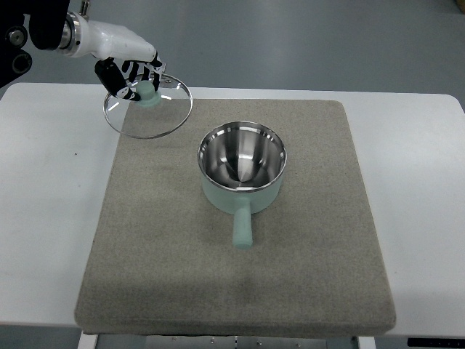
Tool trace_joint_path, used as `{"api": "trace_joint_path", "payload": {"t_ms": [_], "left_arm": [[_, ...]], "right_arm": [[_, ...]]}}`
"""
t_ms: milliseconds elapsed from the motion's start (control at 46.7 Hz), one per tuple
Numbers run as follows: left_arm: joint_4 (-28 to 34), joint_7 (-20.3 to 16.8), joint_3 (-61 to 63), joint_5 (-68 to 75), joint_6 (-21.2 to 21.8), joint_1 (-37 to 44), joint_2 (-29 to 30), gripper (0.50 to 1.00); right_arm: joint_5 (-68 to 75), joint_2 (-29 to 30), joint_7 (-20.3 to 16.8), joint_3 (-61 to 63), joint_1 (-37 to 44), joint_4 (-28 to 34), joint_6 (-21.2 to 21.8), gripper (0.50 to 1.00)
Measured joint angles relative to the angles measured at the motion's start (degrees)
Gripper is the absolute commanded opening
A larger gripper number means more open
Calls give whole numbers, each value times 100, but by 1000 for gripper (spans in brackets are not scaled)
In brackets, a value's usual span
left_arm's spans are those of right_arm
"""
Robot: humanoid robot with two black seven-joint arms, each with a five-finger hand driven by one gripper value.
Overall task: Place lid left of pot with left hand
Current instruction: 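Lower the lid onto the pad beside the saucepan, nearer the left arm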
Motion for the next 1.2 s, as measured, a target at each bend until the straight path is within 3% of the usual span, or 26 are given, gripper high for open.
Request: {"api": "trace_joint_path", "payload": {"t_ms": [642,920,942,963,1070,1198], "left_arm": [[233,36,-1,15,1045,1000,-216,500],[367,35,128,8,1100,1133,-377,500],[385,35,145,8,1100,1136,-390,576],[401,36,149,8,1103,1136,-398,621],[416,35,149,-13,1115,1141,-406,675],[416,35,149,-77,1115,1143,-387,868]], "right_arm": [[0,0,0,0,2,0,-1,923],[0,0,1,0,1,0,-3,921],[0,0,1,0,1,0,-3,921],[0,0,2,0,1,0,-3,923],[0,0,1,0,0,0,-3,923],[0,0,1,0,1,0,-2,921]]}}
